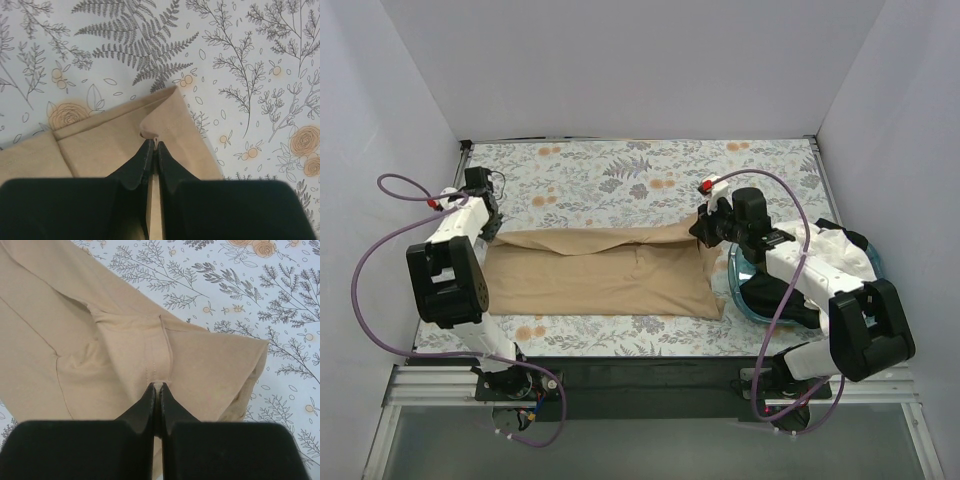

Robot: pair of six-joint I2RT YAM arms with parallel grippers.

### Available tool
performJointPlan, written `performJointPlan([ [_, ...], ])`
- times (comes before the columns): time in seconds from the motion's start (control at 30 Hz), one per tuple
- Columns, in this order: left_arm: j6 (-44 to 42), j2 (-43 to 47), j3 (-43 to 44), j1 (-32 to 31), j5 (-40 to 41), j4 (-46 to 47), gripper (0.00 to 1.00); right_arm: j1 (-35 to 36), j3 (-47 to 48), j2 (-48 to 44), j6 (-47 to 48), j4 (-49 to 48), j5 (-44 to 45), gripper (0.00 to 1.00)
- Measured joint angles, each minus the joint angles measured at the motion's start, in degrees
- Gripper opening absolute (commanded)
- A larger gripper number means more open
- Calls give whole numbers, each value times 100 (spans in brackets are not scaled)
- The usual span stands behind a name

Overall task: Fold and stack the t-shirts
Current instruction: Fold the tshirt

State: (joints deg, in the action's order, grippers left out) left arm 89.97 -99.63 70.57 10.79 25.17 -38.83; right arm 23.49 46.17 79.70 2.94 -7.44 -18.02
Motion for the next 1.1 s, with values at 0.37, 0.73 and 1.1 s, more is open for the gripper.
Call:
performJointPlan([
  [0.37,203,660,-396,179,79,79,0,0,-216,-424,-81,55,13,1],
  [0.73,437,852,-767,186,118,70,0,2,-535,-887,-181,170,116,3],
  [1.1,562,1023,-1213,186,140,28,32,61,-1215,-920,-590,313,155,20],
])
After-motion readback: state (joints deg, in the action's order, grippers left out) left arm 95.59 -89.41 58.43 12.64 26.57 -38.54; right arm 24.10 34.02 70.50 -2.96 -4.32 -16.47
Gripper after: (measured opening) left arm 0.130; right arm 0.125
